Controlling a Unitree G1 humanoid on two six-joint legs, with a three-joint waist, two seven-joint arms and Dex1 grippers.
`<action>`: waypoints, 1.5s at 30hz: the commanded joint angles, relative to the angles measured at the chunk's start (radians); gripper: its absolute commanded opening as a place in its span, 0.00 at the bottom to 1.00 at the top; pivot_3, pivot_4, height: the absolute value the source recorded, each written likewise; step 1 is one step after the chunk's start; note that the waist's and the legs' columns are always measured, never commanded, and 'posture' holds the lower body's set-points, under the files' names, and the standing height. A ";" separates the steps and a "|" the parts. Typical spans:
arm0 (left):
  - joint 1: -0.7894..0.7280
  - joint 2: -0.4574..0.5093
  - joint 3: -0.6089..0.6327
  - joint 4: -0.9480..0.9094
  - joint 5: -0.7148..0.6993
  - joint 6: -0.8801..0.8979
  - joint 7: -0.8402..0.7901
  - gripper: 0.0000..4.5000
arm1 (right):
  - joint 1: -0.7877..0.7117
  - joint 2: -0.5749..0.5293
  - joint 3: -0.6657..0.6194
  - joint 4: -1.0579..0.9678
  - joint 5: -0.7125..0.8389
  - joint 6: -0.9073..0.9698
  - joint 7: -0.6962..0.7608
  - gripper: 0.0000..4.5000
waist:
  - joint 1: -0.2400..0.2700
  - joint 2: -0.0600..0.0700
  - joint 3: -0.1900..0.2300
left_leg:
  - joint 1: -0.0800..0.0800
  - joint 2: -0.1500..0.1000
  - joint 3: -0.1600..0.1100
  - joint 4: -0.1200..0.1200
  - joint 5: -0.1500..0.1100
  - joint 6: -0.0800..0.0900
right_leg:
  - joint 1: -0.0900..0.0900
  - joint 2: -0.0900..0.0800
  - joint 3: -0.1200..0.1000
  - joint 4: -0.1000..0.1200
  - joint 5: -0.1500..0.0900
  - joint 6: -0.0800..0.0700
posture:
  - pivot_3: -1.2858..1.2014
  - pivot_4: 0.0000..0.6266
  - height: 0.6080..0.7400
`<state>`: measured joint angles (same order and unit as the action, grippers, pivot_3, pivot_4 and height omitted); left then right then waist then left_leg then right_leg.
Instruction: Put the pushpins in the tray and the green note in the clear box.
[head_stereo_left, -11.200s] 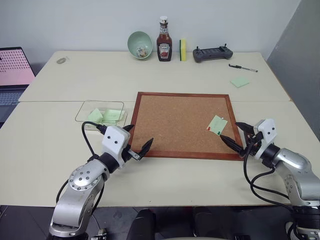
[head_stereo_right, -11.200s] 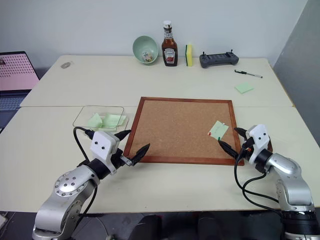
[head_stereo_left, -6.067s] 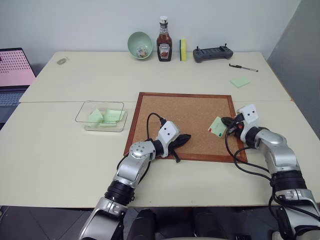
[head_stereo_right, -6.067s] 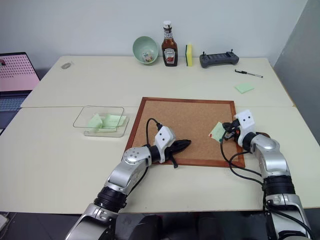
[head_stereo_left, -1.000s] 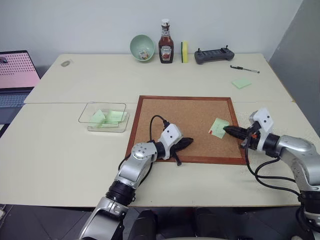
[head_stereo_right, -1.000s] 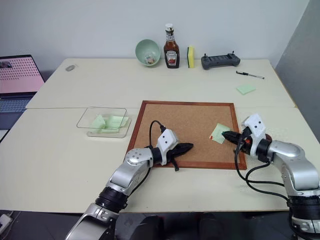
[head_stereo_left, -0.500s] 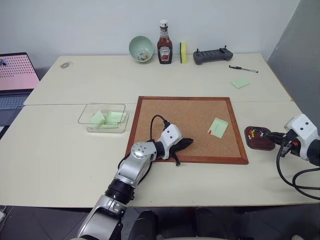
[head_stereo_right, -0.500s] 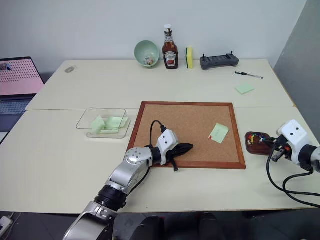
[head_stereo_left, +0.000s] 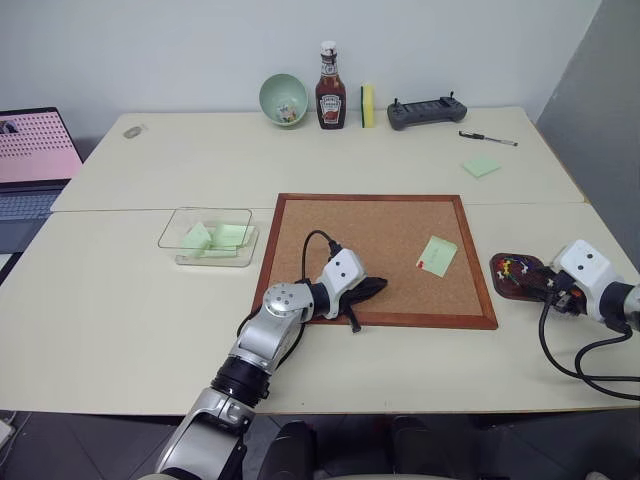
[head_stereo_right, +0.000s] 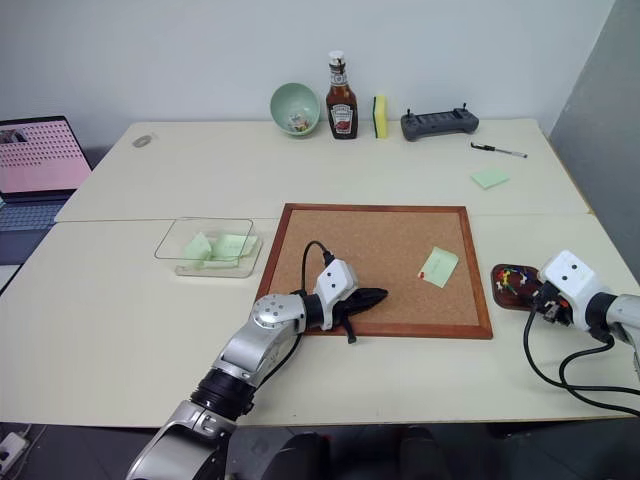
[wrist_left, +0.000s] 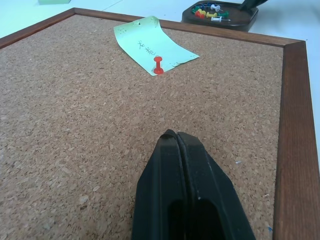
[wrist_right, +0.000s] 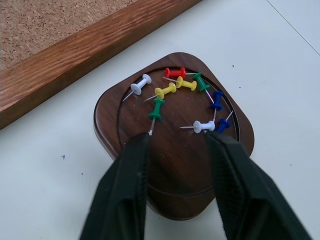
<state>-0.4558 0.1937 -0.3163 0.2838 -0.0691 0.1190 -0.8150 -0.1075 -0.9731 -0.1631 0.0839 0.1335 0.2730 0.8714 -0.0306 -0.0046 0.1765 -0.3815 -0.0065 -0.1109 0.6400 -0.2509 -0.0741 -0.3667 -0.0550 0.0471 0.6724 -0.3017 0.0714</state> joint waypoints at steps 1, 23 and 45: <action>0.033 0.015 -0.016 0.050 0.031 0.017 0.008 0.00 | -0.014 0.001 -0.077 -0.087 0.088 0.049 0.028 0.57 | 0.000 0.000 0.000 | 0.000 0.000 0.000 0.000 0.000 0.000 | 0.000 0.000 0.000 0.000 0.000 0.000 | 0.52 0.24 1.00; 0.029 0.027 0.006 0.032 0.022 0.039 0.012 0.00 | -0.256 0.386 0.205 -0.059 0.089 0.122 -0.118 0.67 | -0.002 0.003 -0.003 | 0.000 0.001 -0.001 0.000 0.000 0.000 | -0.001 0.001 -0.001 0.001 0.000 0.000 | 0.52 0.24 1.00; 0.049 0.035 0.001 0.008 0.020 0.051 0.017 0.00 | -0.287 0.425 0.215 0.015 0.057 0.067 -0.102 0.00 | -0.006 0.003 -0.003 | 0.000 0.001 -0.001 0.000 0.000 0.000 | -0.001 0.001 0.000 0.001 0.000 0.000 | 0.52 0.24 1.00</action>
<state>-0.4421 0.2047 -0.3062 0.2532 -0.0704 0.1346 -0.7973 -0.3745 -0.5424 0.0716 0.1142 0.1967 0.3491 0.7781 -0.0369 -0.0014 0.1732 -0.3811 -0.0058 -0.1117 0.6397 -0.2508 -0.0740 -0.3680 -0.0543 0.0468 0.6738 -0.3015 0.0711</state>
